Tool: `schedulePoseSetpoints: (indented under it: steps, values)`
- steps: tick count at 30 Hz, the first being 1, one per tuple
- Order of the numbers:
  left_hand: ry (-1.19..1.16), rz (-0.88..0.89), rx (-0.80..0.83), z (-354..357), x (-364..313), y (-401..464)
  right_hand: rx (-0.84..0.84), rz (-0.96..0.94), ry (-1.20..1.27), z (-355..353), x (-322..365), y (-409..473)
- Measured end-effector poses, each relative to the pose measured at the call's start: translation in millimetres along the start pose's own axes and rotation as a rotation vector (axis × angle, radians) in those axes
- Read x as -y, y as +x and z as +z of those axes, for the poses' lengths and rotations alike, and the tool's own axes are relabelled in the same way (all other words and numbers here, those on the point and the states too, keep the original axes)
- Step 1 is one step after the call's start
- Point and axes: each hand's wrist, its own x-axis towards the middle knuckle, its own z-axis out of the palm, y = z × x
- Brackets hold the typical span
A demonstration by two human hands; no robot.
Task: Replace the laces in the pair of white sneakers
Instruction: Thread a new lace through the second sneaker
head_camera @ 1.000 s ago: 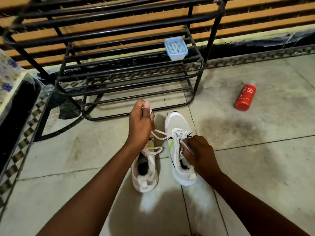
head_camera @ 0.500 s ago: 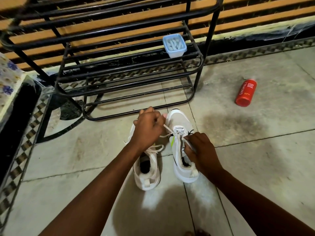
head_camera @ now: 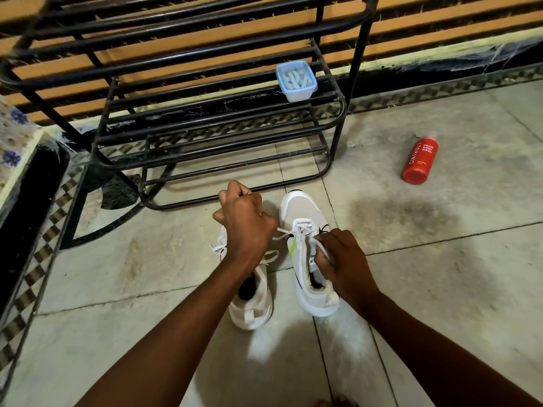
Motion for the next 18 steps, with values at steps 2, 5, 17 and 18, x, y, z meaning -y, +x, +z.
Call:
schedulePoseSetpoints:
  steps: [2,5,17,18]
  values:
    - [0.239,-0.018,0.195,2,2,1,-0.013,0.007,0.004,0,0,0]
    - [0.444,0.12,0.387,3,7,-5,-0.027,0.029,0.013,1,1,-1]
    - [0.367,0.21,0.538,21,9,-15,0.013,0.033,-0.004,-2,4,1]
    - [0.332,0.169,0.535,21,10,-15,0.013,0.029,-0.008,-2,4,1]
